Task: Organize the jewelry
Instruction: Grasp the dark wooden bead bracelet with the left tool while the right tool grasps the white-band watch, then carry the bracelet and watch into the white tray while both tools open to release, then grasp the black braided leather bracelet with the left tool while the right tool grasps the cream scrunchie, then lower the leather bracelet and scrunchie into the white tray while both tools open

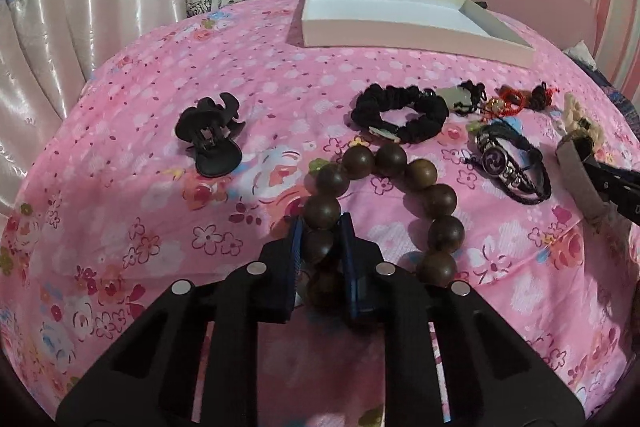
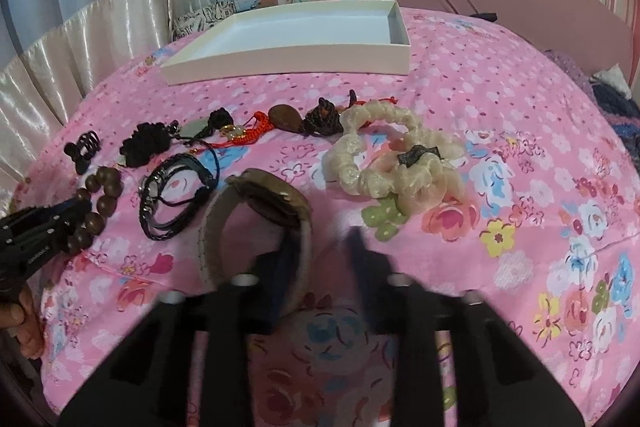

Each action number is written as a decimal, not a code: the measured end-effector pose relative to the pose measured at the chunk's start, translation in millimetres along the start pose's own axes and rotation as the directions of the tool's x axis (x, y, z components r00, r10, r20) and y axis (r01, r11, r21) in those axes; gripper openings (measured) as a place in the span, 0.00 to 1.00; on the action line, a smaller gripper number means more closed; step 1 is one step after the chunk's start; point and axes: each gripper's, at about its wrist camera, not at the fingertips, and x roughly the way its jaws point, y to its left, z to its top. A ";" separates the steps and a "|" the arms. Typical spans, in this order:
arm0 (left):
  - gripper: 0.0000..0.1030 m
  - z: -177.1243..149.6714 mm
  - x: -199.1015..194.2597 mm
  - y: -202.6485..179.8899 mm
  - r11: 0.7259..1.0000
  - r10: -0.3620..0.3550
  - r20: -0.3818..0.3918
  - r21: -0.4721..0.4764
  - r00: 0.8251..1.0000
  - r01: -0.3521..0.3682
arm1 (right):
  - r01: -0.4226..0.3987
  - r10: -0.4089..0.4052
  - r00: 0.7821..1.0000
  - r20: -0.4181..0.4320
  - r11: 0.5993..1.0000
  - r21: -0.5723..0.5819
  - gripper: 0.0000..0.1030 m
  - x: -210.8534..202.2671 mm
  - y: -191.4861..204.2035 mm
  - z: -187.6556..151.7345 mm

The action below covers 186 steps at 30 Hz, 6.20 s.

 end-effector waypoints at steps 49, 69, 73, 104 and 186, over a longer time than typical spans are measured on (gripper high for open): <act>0.17 215.4 -22.7 -17.1 0.998 -0.053 0.336 0.038 0.940 0.043 | -0.060 0.069 0.966 0.248 0.997 -0.041 0.04 -23.2 -27.3 181.9; 0.17 211.1 133.7 6.8 1.000 -0.001 0.024 -0.006 1.000 0.001 | 0.024 -0.022 0.999 -0.049 0.998 0.049 0.03 117.4 -50.0 199.4; 0.17 208.0 131.9 3.4 1.000 0.027 0.000 0.004 1.000 -0.027 | 0.051 -0.049 0.996 -0.073 0.998 0.033 0.03 123.2 -50.1 203.3; 0.34 178.1 109.4 15.4 0.995 0.087 -0.025 -0.042 0.996 -0.088 | 0.076 -0.075 0.997 0.019 0.993 -0.094 0.03 96.7 6.3 198.0; 0.17 50.2 -61.6 -77.6 0.986 -0.150 0.210 0.098 0.966 0.131 | -0.031 0.026 0.990 0.141 0.999 0.036 0.21 -27.0 -38.7 41.0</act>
